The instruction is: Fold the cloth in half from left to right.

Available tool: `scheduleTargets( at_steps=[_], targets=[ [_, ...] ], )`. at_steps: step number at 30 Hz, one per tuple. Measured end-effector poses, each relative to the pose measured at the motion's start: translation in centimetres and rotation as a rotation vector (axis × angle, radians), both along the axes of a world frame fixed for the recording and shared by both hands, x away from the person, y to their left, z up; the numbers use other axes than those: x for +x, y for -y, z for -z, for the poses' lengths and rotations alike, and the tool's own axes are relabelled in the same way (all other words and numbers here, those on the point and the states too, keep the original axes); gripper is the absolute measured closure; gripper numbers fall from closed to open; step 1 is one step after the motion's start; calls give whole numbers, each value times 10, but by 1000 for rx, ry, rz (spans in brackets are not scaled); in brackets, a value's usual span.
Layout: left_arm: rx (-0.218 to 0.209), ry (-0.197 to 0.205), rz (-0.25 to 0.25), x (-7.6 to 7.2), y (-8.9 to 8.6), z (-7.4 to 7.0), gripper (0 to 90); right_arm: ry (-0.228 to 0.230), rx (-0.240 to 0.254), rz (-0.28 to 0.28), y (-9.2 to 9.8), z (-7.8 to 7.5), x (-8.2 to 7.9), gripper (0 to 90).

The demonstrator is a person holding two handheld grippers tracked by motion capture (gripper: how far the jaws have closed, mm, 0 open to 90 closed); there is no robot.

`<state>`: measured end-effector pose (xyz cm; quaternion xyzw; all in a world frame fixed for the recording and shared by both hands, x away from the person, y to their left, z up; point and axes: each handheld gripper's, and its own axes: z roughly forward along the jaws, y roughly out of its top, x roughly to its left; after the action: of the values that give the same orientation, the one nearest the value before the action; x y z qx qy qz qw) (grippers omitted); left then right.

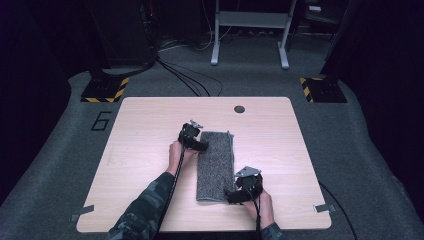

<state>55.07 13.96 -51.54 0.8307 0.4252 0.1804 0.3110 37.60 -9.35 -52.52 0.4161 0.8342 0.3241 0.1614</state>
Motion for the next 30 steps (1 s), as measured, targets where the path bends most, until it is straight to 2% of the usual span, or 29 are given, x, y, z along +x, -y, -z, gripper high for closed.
scheduleTargets(
  at_steps=[8,9,12,18,21,23,26,30],
  targets=[
    [-7,-4,3,-13,-7,1,170,1,12,-6,2,1,-10,19],
    [-11,-3,2,-15,-8,2,169,12,12,-14,3,1,-13,21],
    [-19,-20,-3,-19,-12,2,157,10,10,-18,3,1,-18,23],
    [-20,-8,2,-28,-16,3,157,11,1,-34,0,1,-24,25],
    [-27,-12,18,-31,-18,3,154,-3,1,-39,-5,0,-31,40],
    [-33,-10,19,-32,-19,4,154,7,-3,-55,-4,0,-31,47],
    [-31,-9,24,-31,-19,4,153,-4,40,-57,-2,-2,-27,44],
    [-32,-12,34,-30,-19,3,153,8,58,-57,-1,-9,-20,43]
  ],
)
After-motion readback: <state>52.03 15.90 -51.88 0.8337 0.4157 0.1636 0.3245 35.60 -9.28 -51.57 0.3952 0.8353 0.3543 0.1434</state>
